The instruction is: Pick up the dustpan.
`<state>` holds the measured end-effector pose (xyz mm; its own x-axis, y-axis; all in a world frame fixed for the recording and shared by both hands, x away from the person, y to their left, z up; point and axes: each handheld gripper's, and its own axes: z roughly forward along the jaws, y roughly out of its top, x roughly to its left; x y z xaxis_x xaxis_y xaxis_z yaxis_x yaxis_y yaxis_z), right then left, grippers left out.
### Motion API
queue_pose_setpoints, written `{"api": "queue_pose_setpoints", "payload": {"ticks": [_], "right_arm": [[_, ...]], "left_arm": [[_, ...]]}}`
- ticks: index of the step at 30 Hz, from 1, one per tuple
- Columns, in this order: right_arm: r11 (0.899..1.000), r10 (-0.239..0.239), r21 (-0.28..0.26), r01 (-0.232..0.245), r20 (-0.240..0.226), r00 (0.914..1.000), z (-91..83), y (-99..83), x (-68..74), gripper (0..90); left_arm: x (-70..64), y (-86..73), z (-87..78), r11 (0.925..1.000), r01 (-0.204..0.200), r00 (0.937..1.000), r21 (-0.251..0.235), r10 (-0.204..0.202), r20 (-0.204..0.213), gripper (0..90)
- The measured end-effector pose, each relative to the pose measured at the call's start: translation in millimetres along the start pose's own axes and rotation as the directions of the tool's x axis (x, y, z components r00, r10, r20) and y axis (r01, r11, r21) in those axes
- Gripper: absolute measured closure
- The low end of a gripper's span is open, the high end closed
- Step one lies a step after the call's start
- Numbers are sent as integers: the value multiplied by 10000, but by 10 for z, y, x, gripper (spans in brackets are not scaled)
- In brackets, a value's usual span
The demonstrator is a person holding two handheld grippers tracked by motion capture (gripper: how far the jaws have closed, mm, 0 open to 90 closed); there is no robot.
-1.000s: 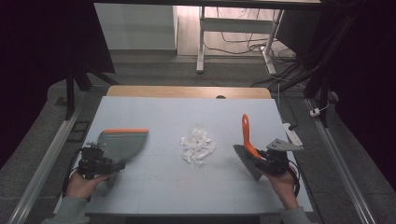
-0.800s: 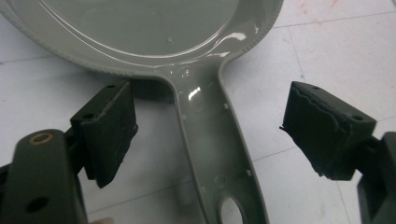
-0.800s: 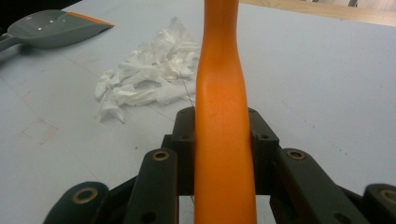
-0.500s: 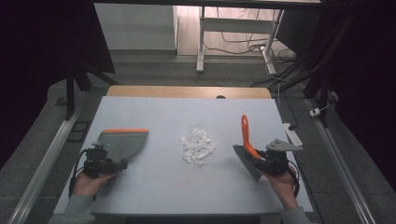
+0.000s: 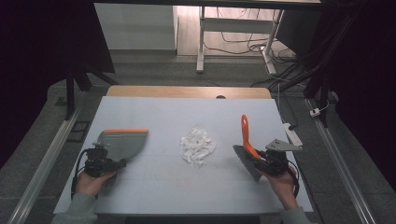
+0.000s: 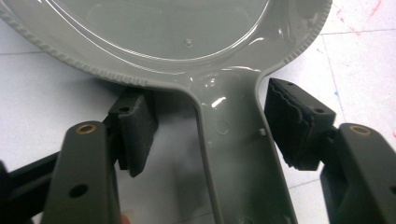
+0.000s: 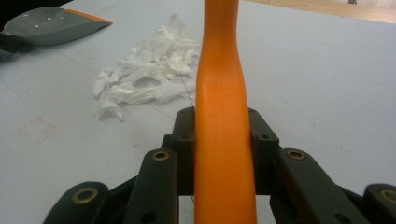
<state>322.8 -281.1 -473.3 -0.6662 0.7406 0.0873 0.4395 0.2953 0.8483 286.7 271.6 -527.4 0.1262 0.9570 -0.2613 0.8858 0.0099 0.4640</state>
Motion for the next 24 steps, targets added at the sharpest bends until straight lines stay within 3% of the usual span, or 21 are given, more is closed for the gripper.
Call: {"api": "queue_pose_setpoints", "payload": {"ticks": [3,7,9,18,24], "right_arm": [[10000,13,3,-13,1,10000,3,0,1,702],[10000,15,8,-15,31,10000,-1,-3,-6,702],[10000,12,23,-12,85,10000,-5,-4,-10,702],[10000,20,0,-20,69,10000,-6,-3,-10,702],[10000,19,-4,-19,96,10000,-10,-2,-10,702]], "left_arm": [[-5,1,3,10000,-44,9999,-32,43,-124,414],[4,-1,-2,9999,-17,10000,-100,16,-82,566],[8,-2,-2,9999,-30,10000,-103,30,-68,593],[34,-6,-20,9992,149,9999,-366,-152,-74,614],[52,-10,-46,9984,46,9999,-570,-51,-90,616]]}}
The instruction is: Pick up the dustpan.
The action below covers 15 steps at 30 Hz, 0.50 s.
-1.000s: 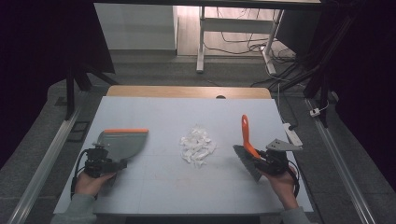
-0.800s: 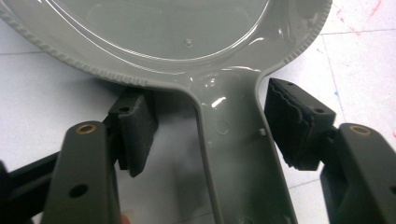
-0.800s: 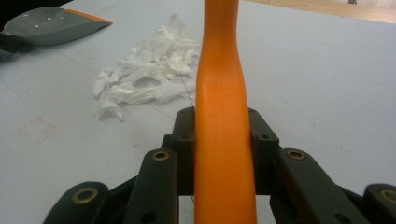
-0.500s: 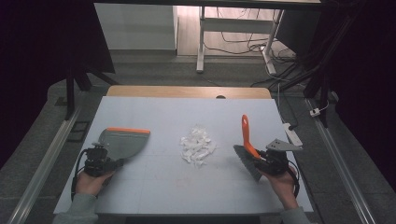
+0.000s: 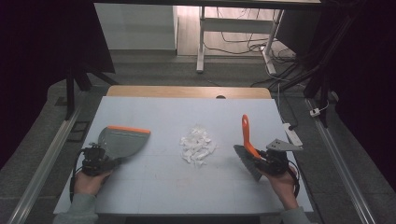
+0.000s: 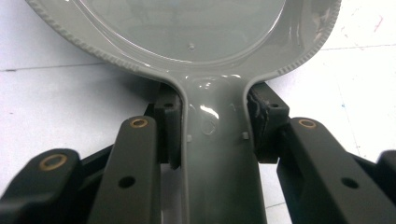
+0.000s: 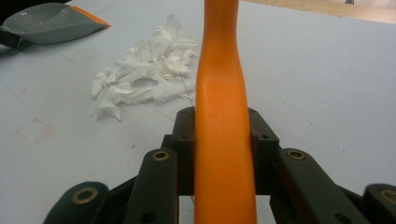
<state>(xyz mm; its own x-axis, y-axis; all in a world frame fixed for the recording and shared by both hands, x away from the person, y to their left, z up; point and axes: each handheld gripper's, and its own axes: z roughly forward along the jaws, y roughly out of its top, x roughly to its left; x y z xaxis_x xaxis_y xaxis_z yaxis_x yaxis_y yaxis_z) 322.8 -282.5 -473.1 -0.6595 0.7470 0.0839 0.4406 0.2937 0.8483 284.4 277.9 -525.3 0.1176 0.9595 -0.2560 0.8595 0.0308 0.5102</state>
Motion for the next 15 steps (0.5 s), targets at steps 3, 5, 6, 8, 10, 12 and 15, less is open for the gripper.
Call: {"api": "queue_pose_setpoints", "payload": {"ticks": [3,5,6,8,10,12,15], "right_arm": [[10000,-17,-5,17,18,10000,-1,0,0,702],[10000,-37,-22,37,69,10000,-2,0,3,703],[9999,-94,-86,94,103,9999,-8,4,11,703],[9999,-105,-122,106,108,9999,-14,8,15,703],[9997,-131,-202,134,116,9998,-23,16,23,703],[9995,-160,-283,162,96,9998,-33,22,29,703],[9995,-162,-285,165,94,9998,-34,23,29,703]], "left_arm": [[5,-1,-13,9999,-60,10000,-120,60,12,616],[10,-4,-30,9995,-152,9999,-285,154,37,616],[18,-7,-54,9985,-283,9995,-465,289,119,616],[23,-10,-67,9978,-354,9992,-564,363,165,616],[38,-12,-96,9958,-528,9980,-749,552,309,616],[51,-18,-131,9934,-667,9964,-928,712,457,616],[80,-27,-178,9900,-777,9946,-1180,851,588,617]]}}
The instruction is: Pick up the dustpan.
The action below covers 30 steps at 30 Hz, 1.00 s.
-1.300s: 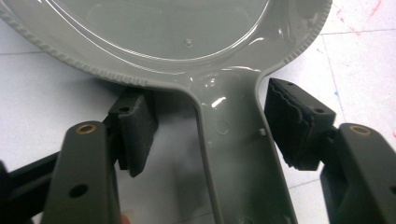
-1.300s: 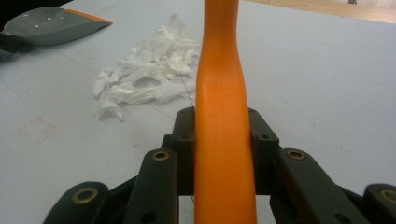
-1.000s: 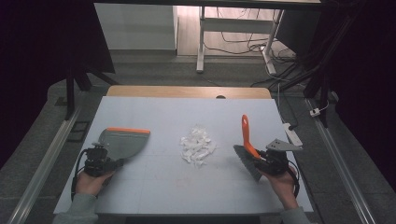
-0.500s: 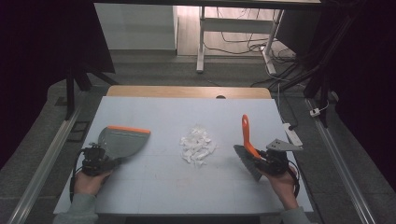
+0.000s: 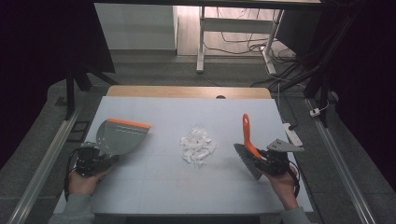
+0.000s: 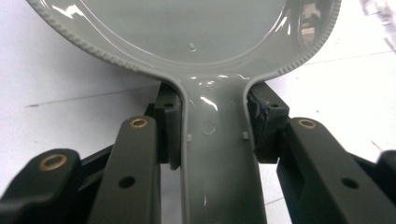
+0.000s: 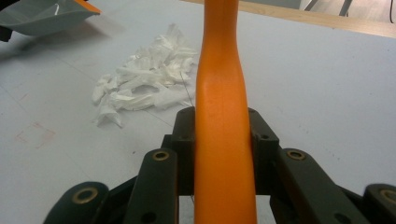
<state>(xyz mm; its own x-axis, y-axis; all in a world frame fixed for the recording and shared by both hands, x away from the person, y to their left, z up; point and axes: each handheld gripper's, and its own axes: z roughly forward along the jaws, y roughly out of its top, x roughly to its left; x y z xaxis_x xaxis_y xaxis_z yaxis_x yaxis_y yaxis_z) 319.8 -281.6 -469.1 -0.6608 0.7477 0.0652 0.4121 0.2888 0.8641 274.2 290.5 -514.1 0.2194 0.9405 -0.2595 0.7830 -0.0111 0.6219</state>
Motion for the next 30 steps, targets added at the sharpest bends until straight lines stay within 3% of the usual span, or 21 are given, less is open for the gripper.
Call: {"api": "queue_pose_setpoints", "payload": {"ticks": [4,10,19,25,27,30], "right_arm": [[10000,-2,-11,2,20,10000,-1,1,-2,703],[10000,65,7,-65,109,9999,-3,-1,-9,703],[10000,64,-26,-64,87,9999,-5,1,-10,703],[10000,57,-63,-56,59,10000,-8,2,-8,703],[10000,51,-73,-51,63,10000,-8,3,-10,703],[9999,49,-90,-48,93,9999,-11,5,-8,703]], "left_arm": [[50,-9,-65,9995,-127,9994,-296,136,315,616],[89,-22,-122,9980,-465,9979,-425,483,435,617],[29,-11,-191,9906,-1141,9906,-750,1192,667,616],[-45,12,-246,9790,-1739,9786,-1064,1839,921,617],[-77,17,-260,9728,-2001,9711,-1170,2128,1081,616],[-131,26,-277,9592,-2497,9537,-1327,2673,1378,617]]}}
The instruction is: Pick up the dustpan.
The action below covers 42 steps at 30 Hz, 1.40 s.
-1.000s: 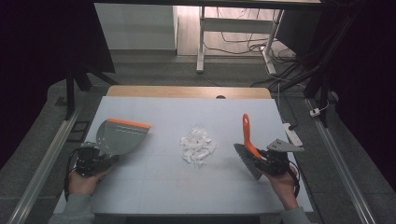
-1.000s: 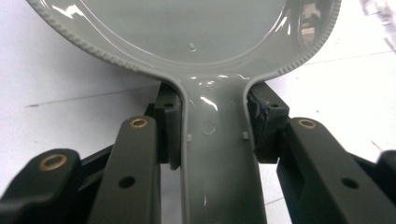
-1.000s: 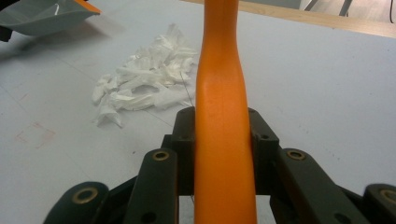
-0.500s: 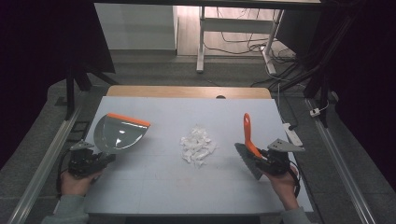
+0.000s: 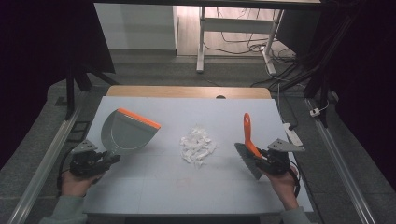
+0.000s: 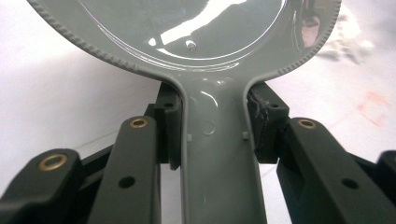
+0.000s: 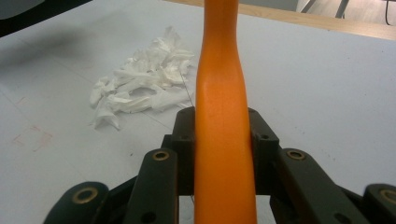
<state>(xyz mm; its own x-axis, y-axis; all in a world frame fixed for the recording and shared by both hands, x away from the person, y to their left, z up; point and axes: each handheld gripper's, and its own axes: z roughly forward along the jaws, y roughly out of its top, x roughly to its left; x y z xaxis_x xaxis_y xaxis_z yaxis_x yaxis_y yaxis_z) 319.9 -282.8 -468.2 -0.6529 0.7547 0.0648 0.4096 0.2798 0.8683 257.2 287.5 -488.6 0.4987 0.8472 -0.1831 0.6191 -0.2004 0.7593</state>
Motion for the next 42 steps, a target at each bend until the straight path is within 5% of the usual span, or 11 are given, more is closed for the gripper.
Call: {"api": "queue_pose_setpoints", "payload": {"ticks": [13,20,24,33,42], "right_arm": [[9998,79,-209,-77,85,9999,-22,-2,-22,703],[9997,110,-234,-108,92,9999,-24,-3,-30,703],[9995,134,-281,-129,171,9998,-26,-3,-32,702],[9997,104,-228,-101,152,9998,-19,-6,-31,703],[9997,114,-199,-111,160,9998,-15,-8,-32,703]], "left_arm": [[-207,87,37,9940,-1073,9910,213,1052,833,616],[-360,145,28,9836,-1770,9773,334,1716,1241,616],[-436,158,43,9739,-2219,9662,487,2129,1456,616],[-631,162,112,9367,-3395,9233,859,3144,2207,616],[-781,163,194,9107,-3987,8934,1082,3591,2700,616]]}}
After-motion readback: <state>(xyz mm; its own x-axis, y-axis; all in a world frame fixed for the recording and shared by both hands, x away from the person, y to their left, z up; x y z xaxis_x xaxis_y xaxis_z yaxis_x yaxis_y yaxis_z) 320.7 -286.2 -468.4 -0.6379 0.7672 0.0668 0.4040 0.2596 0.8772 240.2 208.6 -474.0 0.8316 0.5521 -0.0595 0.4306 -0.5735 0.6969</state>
